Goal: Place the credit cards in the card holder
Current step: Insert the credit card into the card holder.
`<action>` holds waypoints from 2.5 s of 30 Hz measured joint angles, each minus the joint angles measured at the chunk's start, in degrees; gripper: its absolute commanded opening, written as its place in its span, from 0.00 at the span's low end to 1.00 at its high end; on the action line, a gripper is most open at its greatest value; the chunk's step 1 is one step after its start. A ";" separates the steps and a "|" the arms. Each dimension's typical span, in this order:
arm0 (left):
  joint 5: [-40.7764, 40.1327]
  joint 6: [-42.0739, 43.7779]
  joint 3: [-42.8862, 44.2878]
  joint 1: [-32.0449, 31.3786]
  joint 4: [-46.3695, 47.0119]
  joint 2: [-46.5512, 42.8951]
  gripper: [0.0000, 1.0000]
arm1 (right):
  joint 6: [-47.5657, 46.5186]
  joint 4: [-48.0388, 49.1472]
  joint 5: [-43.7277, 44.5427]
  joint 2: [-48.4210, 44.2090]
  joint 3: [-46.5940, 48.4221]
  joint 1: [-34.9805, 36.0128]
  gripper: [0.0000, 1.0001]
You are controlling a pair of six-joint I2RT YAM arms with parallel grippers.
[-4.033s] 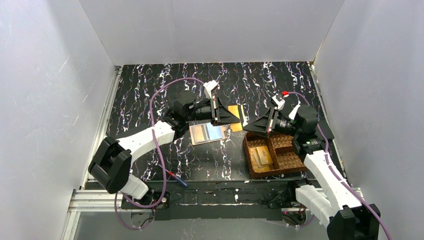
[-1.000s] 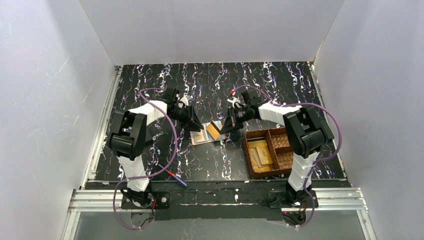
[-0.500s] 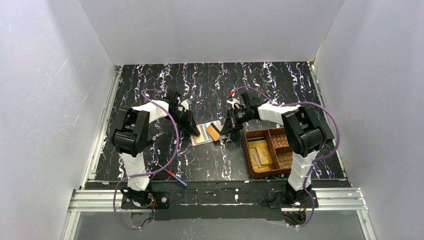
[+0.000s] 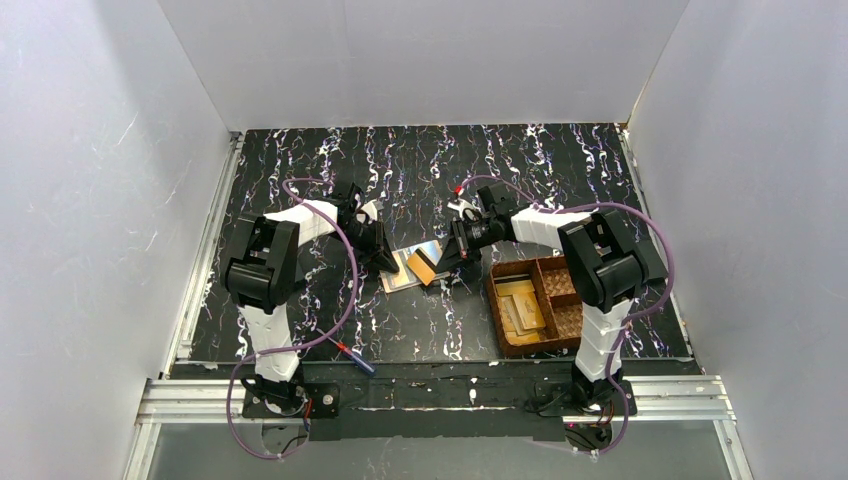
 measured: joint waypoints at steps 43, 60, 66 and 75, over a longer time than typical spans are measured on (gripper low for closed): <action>0.07 0.62 0.00 0.09 0.02 0.19 0.07 | -3.25 -4.43 3.31 -1.10 -0.85 -0.43 0.01; 0.28 0.63 0.00 0.20 0.03 0.26 0.05 | -2.31 -3.18 3.02 -4.92 -2.45 0.22 0.01; 0.45 0.63 0.00 0.28 0.03 0.36 0.05 | -2.91 -4.18 3.01 -5.07 -2.43 0.31 0.01; 0.51 0.63 0.00 0.31 0.03 0.37 0.05 | -3.32 -4.53 3.03 -3.40 -2.40 1.03 0.01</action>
